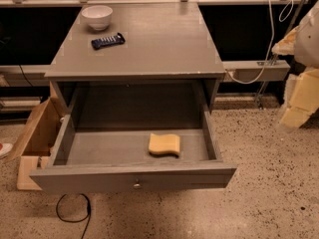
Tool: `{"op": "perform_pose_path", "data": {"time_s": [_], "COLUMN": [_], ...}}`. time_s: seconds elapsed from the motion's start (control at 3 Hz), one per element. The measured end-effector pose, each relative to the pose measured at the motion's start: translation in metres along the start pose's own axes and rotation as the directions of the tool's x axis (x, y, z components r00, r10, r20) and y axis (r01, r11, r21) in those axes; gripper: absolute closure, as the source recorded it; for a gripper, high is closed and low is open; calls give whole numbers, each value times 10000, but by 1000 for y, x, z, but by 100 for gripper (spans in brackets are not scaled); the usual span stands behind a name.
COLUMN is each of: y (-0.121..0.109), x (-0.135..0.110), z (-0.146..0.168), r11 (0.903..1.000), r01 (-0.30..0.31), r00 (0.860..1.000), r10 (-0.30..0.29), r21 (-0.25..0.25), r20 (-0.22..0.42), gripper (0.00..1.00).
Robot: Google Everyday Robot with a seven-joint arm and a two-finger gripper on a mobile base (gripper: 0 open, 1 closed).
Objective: Pick sponge from top drawer and place on counter
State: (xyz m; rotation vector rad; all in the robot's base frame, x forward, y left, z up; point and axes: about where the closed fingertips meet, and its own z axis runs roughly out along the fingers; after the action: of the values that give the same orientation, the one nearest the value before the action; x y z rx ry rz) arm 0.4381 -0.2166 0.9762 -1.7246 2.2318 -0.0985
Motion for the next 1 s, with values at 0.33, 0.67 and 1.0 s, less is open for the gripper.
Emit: {"op": "perform_pose_path", "data": {"time_s": [0.33, 0.67, 1.0], "y": [0, 1, 9], "x": [0, 0, -11], "z": [0, 4, 39], "r11": [10000, 9999, 9979], "r01": [-1, -114, -259], "r00": [10000, 9998, 9933], "r10": [1, 115, 324], "r21": [-1, -74, -597], "r20": [2, 158, 1110], "gripper": [0, 0, 0]}}
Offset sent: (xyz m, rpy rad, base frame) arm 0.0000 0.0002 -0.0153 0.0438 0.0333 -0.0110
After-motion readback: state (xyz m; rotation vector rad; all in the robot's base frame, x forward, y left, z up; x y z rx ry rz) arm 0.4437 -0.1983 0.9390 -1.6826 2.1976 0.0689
